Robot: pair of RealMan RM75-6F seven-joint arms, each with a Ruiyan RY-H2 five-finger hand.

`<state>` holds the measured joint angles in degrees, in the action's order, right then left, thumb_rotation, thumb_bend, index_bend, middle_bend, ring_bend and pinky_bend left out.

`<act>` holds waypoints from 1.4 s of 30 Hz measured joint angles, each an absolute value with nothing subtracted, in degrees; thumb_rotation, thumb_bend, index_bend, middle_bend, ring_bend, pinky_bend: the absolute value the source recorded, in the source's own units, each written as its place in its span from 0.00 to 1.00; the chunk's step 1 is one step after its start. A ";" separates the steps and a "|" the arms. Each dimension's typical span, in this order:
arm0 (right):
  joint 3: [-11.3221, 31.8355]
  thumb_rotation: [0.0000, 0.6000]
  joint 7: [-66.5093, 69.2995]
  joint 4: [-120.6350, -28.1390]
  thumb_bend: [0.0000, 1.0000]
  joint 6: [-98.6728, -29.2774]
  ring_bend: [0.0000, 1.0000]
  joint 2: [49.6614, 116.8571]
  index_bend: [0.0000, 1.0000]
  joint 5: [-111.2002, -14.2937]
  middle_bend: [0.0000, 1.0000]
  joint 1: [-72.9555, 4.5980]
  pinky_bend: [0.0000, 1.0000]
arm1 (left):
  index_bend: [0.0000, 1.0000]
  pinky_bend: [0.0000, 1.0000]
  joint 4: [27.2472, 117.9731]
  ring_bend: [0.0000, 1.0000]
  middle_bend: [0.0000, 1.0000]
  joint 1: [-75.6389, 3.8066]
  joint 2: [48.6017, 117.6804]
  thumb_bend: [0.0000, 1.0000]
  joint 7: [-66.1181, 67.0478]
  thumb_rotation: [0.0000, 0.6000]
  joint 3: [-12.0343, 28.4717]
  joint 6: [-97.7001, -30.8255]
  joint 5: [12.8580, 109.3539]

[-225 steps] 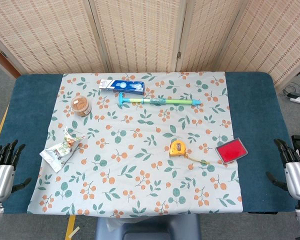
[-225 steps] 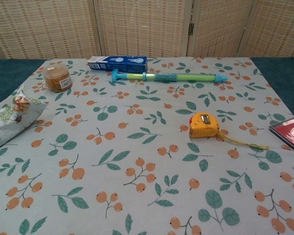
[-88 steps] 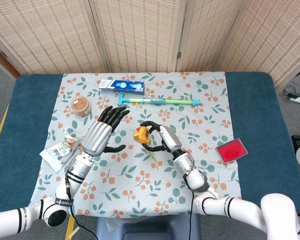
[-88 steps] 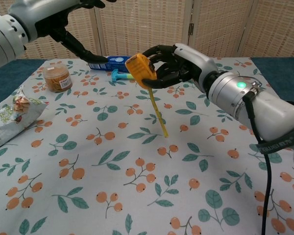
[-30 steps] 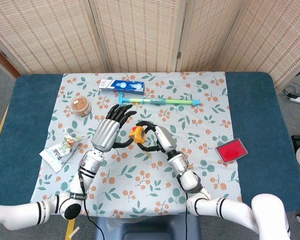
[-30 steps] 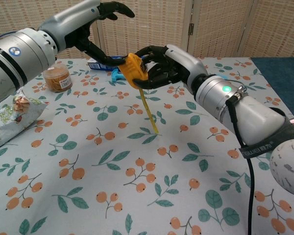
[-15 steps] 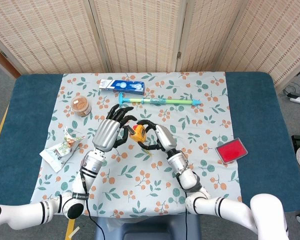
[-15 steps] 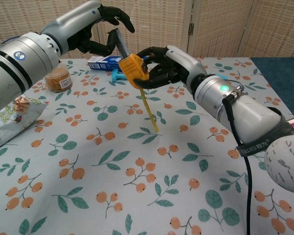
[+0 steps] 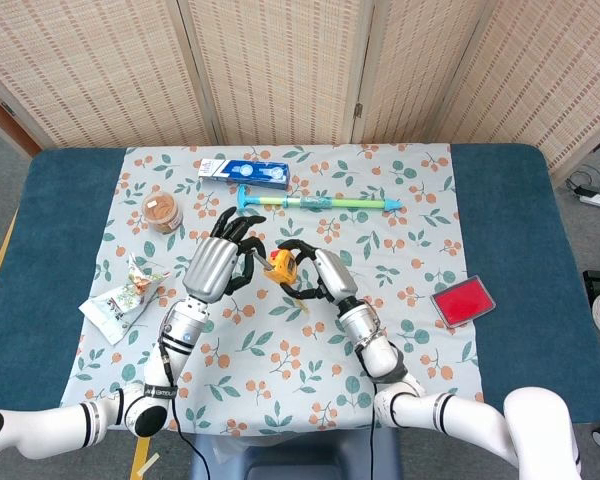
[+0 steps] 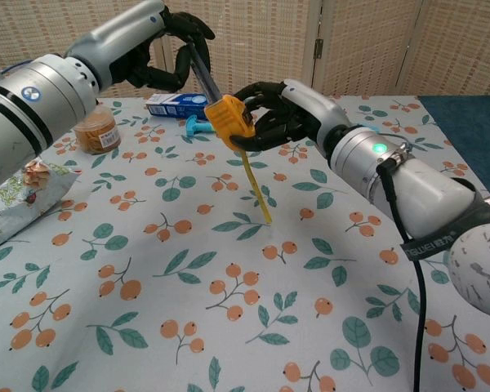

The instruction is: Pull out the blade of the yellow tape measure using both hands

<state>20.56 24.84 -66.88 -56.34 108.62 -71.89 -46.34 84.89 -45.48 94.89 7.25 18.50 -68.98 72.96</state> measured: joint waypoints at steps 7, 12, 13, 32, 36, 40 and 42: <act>19.70 1.00 24.01 -67.82 0.49 -56.05 0.42 106.34 0.51 -72.26 0.47 -45.53 0.29 | 0.57 0.04 84.03 0.22 0.25 -44.73 94.92 0.84 4.48 1.00 18.70 -69.68 73.10; 18.43 1.00 23.34 -69.08 0.49 -55.93 0.42 103.68 0.51 -72.90 0.47 -44.38 0.29 | 0.56 0.05 83.42 0.23 0.27 -44.01 94.85 0.84 2.30 1.00 19.06 -70.55 73.12; 18.16 1.00 23.25 -69.34 0.49 -55.89 0.42 103.14 0.51 -73.05 0.47 -44.15 0.29 | 0.56 0.05 83.27 0.24 0.27 -43.82 94.81 0.84 1.56 1.00 19.20 -70.76 73.10; 10.98 1.00 25.25 -76.87 0.49 -56.49 0.42 88.21 0.51 -76.18 0.47 -35.82 0.29 | 0.52 0.05 81.12 0.24 0.28 -39.85 89.82 0.84 -14.31 1.00 22.39 -68.85 69.35; 9.19 1.00 26.13 -77.73 0.49 -57.25 0.42 85.59 0.51 -77.62 0.47 -34.02 0.29 | 0.52 0.05 80.23 0.23 0.28 -39.18 88.06 0.84 -17.23 1.00 23.18 -67.02 67.81; 7.63 1.00 26.80 -77.90 0.49 -58.41 0.42 83.65 0.51 -78.88 0.47 -32.26 0.29 | 0.52 0.05 79.17 0.23 0.28 -38.66 86.50 0.84 -19.77 1.00 24.00 -65.27 66.33; 6.92 1.00 27.24 -77.91 0.49 -58.79 0.42 82.80 0.51 -79.29 0.47 -31.43 0.29 | 0.52 0.05 78.73 0.23 0.28 -38.45 85.86 0.84 -20.84 1.00 24.36 -64.43 65.56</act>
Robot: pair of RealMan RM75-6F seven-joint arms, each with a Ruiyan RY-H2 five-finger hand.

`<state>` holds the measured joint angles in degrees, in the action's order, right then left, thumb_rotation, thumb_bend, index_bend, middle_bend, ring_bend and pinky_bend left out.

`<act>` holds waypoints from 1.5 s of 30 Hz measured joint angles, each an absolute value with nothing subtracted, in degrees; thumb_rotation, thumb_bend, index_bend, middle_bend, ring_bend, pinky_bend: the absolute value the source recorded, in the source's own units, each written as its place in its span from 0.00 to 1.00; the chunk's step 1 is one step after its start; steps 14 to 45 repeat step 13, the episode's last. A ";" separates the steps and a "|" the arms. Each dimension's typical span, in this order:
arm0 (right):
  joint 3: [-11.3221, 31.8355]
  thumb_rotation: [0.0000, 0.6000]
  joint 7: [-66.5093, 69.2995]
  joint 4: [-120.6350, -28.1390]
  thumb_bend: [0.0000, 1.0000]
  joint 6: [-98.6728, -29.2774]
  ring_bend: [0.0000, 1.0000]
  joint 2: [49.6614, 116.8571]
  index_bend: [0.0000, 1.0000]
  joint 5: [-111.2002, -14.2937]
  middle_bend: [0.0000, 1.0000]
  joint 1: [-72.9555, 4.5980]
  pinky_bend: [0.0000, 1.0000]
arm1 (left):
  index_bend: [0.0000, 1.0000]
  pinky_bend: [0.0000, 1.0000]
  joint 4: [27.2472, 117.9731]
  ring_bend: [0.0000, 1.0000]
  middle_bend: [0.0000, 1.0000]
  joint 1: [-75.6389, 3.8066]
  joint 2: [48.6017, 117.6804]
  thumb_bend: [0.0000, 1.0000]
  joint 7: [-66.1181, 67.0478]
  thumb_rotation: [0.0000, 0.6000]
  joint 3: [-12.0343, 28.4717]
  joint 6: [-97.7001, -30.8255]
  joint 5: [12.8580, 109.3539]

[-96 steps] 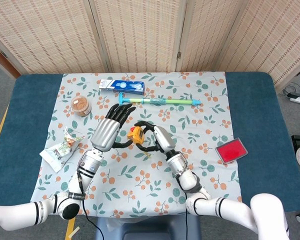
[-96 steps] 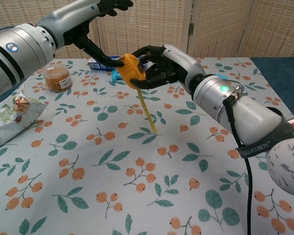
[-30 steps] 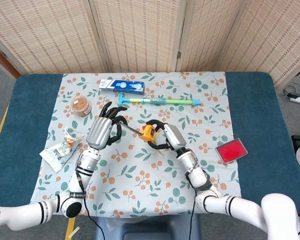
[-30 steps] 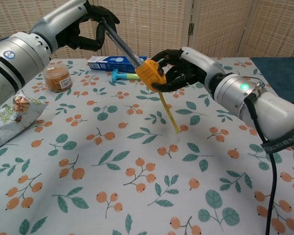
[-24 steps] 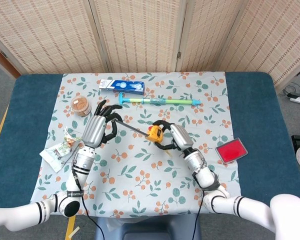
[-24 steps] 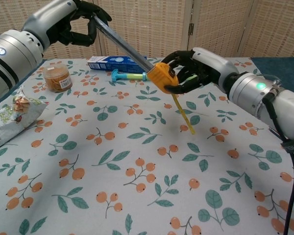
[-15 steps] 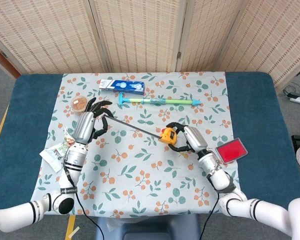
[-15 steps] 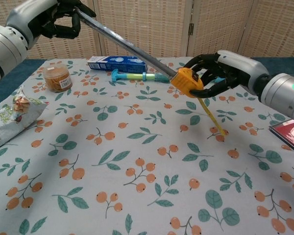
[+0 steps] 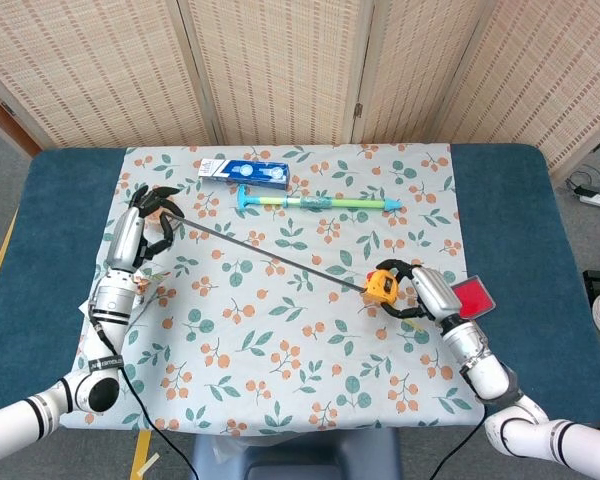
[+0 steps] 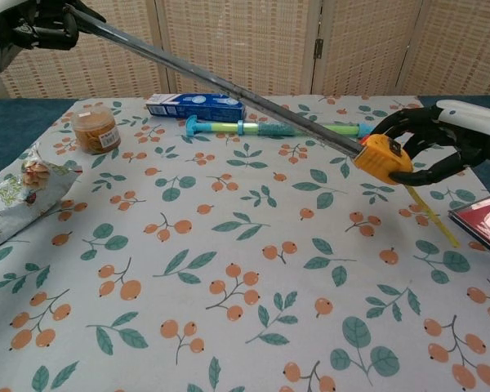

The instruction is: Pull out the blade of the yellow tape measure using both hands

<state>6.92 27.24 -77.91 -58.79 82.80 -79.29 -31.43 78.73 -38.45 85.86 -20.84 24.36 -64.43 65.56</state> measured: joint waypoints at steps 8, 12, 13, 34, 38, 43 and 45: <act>4.92 1.00 29.08 -77.41 0.49 -60.37 0.43 80.30 0.51 -80.40 0.47 -28.54 0.29 | 0.52 0.05 75.21 0.23 0.28 -37.99 84.39 0.84 -23.40 1.00 25.47 -62.10 63.26; 4.13 1.00 29.99 -77.29 0.49 -61.02 0.43 79.20 0.51 -80.77 0.47 -27.22 0.29 | 0.52 0.05 73.58 0.23 0.28 -38.03 84.09 0.84 -24.06 1.00 25.72 -61.00 62.51; 4.05 1.00 30.12 -77.28 0.49 -61.16 0.43 79.09 0.51 -80.85 0.47 -27.01 0.29 | 0.52 0.05 73.27 0.23 0.28 -38.05 84.03 0.84 -24.35 1.00 25.80 -60.69 62.29; 4.05 1.00 30.12 -77.28 0.49 -61.16 0.43 79.09 0.51 -80.85 0.47 -27.01 0.29 | 0.52 0.05 73.27 0.23 0.28 -38.05 84.03 0.84 -24.35 1.00 25.80 -60.69 62.29; 4.05 1.00 30.12 -77.28 0.49 -61.16 0.43 79.09 0.51 -80.85 0.47 -27.01 0.29 | 0.52 0.05 73.27 0.23 0.28 -38.05 84.03 0.84 -24.35 1.00 25.80 -60.69 62.29; 4.05 1.00 30.12 -77.28 0.49 -61.16 0.43 79.09 0.51 -80.85 0.47 -27.01 0.29 | 0.52 0.05 73.27 0.23 0.28 -38.05 84.03 0.84 -24.35 1.00 25.80 -60.69 62.29; 4.05 1.00 30.12 -77.28 0.49 -61.16 0.43 79.09 0.51 -80.85 0.47 -27.01 0.29 | 0.52 0.05 73.27 0.23 0.28 -38.05 84.03 0.84 -24.35 1.00 25.80 -60.69 62.29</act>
